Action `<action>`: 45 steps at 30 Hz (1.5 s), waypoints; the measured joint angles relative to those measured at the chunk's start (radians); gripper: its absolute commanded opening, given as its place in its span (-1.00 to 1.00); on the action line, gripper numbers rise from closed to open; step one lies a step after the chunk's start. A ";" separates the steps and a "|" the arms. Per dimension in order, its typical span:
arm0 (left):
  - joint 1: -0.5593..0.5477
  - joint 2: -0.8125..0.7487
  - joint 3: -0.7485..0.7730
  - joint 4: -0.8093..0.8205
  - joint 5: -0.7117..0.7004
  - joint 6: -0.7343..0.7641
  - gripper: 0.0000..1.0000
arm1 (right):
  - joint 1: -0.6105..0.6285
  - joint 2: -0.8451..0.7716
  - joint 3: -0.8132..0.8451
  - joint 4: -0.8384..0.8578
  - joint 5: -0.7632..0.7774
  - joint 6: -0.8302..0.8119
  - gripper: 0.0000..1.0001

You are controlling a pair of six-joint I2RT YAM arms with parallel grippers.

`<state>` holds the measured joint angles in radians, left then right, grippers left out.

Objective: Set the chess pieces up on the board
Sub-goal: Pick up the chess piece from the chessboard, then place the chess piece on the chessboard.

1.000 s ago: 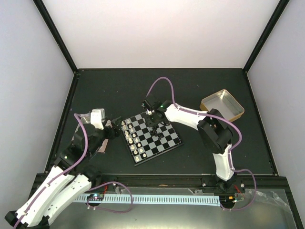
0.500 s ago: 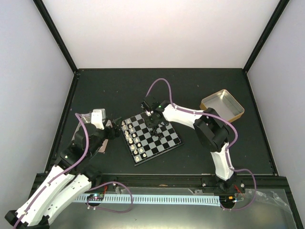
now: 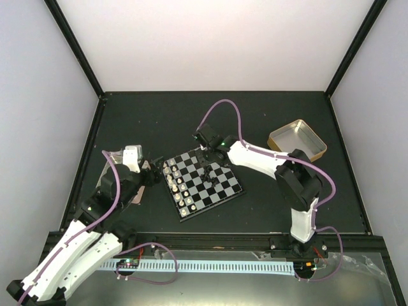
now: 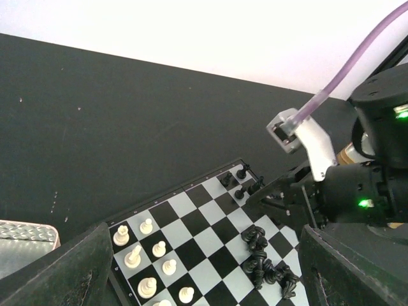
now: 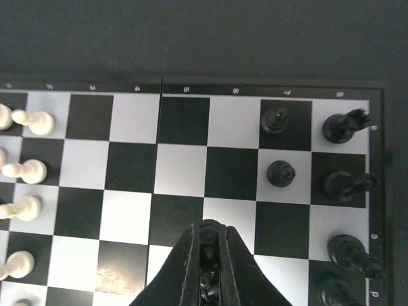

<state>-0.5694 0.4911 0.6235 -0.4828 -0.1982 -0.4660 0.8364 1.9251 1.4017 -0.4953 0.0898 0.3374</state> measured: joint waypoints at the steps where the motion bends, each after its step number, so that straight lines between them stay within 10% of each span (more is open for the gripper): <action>1: 0.000 0.001 0.000 0.000 0.000 0.000 0.63 | 0.000 -0.014 -0.006 0.006 0.007 0.003 -0.92; 45: 0.000 0.015 0.000 0.000 0.000 0.000 0.64 | -0.056 0.051 -0.022 -0.024 0.058 0.062 -0.60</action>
<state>-0.5694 0.5060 0.6231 -0.4828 -0.1982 -0.4660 0.7807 1.9759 1.3796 -0.5194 0.1474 0.3996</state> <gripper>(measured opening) 0.816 0.193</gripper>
